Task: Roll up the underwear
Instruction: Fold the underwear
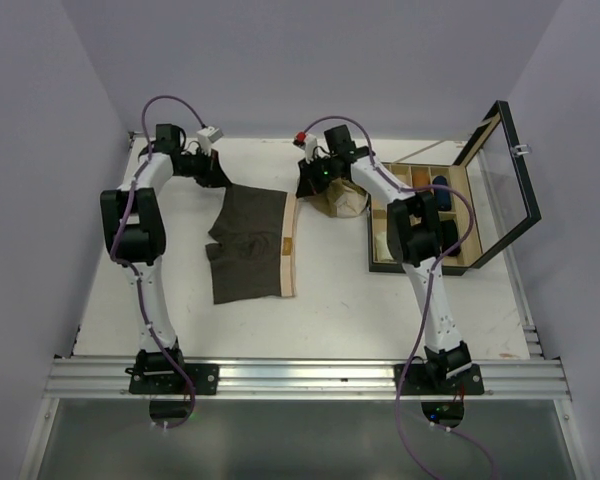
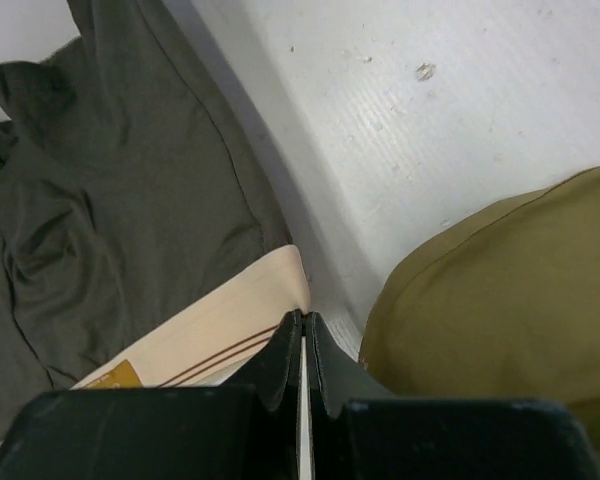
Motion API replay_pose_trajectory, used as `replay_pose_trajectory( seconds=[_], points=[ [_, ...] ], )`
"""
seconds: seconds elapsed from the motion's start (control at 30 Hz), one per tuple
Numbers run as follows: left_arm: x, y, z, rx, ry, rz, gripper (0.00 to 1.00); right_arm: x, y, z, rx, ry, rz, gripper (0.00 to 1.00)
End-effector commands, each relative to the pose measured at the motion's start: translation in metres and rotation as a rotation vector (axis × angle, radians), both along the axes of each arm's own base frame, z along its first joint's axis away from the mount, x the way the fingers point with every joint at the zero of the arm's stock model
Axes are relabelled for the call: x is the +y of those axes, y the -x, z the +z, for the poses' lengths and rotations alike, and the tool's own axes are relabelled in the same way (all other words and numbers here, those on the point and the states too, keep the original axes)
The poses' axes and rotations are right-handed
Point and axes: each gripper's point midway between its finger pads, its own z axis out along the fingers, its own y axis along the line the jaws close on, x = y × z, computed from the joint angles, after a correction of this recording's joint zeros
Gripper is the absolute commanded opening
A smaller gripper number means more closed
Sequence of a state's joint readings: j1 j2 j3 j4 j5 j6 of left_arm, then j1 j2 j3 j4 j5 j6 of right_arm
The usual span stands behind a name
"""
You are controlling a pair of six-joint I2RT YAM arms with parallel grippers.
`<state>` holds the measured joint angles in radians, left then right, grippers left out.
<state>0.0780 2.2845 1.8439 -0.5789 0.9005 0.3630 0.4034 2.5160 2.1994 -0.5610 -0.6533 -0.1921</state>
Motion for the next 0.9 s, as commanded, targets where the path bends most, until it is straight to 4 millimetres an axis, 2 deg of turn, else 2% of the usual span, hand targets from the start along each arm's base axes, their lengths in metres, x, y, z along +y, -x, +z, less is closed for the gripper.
replay_pose_trajectory(
  seconds=[0.0,0.07,0.1,0.13,0.17,0.2,0.23,0.27,0.3,0.37,0.43,0.47,0.5,0.57,0.6,0.67,0.7,0.73,0.8,0.87],
  points=[
    [0.001,0.005,0.052,-0.114,-0.019,-0.025,0.0,0.008,-0.005,0.097,-0.153,-0.125,0.014,0.0],
    [0.0,0.014,0.059,-0.134,-0.022,-0.041,0.0,0.006,0.002,0.101,-0.151,-0.127,0.02,0.0],
    [0.0,0.025,0.065,-0.153,-0.033,-0.055,0.0,0.006,0.007,0.116,-0.167,-0.143,0.029,0.0],
    [0.0,0.029,0.067,-0.166,-0.04,-0.06,0.0,0.005,0.013,0.114,-0.153,-0.144,0.035,0.0],
    [0.0,0.039,0.062,-0.153,-0.044,-0.067,0.0,0.005,0.018,0.118,-0.15,-0.15,0.042,0.0],
    [0.0,0.045,0.075,-0.194,-0.058,-0.077,0.0,0.004,0.024,0.133,-0.164,-0.166,0.053,0.0],
    [0.001,0.05,0.078,-0.203,-0.061,-0.081,0.0,0.004,0.033,0.129,-0.14,-0.164,0.06,0.0],
    [-0.001,0.059,0.073,-0.188,-0.063,-0.086,0.0,0.003,0.039,0.133,-0.139,-0.169,0.068,0.0],
    [-0.001,0.065,0.083,-0.22,-0.075,-0.098,0.0,0.003,0.046,0.143,-0.148,-0.178,0.076,0.0],
    [-0.002,0.08,0.081,-0.202,-0.075,-0.112,0.0,0.004,0.062,0.136,-0.125,-0.166,0.105,0.0],
    [-0.003,0.091,0.09,-0.228,-0.083,-0.13,0.0,0.004,0.075,0.132,-0.124,-0.142,0.125,0.0],
    [-0.004,0.099,0.086,-0.216,-0.082,-0.135,0.0,0.003,0.079,0.129,-0.117,-0.136,0.127,0.0],
    [-0.004,0.104,0.093,-0.242,-0.091,-0.142,0.0,0.003,0.085,0.123,-0.101,-0.129,0.132,0.0],
    [-0.005,0.118,0.088,-0.232,-0.093,-0.154,0.0,0.002,0.093,0.126,-0.103,-0.131,0.141,0.0],
    [-0.005,0.123,0.094,-0.26,-0.103,-0.162,0.0,0.003,0.098,0.127,-0.102,-0.129,0.148,0.0],
    [-0.005,0.137,0.086,-0.251,-0.114,-0.181,0.0,0.0,0.109,0.123,-0.094,-0.114,0.16,0.0],
    [-0.005,0.145,0.089,-0.26,-0.119,-0.188,0.0,-0.001,0.117,0.116,-0.082,-0.102,0.174,0.0],
    [-0.005,0.154,0.081,-0.243,-0.122,-0.195,0.0,-0.002,0.123,0.12,-0.088,-0.1,0.182,0.0],
    [-0.005,0.163,0.083,-0.268,-0.137,-0.211,0.0,-0.002,0.136,0.113,-0.074,-0.085,0.198,0.0],
    [-0.005,0.176,0.077,-0.268,-0.15,-0.221,0.0,-0.003,0.143,0.115,-0.086,-0.078,0.208,0.0]
  ],
)
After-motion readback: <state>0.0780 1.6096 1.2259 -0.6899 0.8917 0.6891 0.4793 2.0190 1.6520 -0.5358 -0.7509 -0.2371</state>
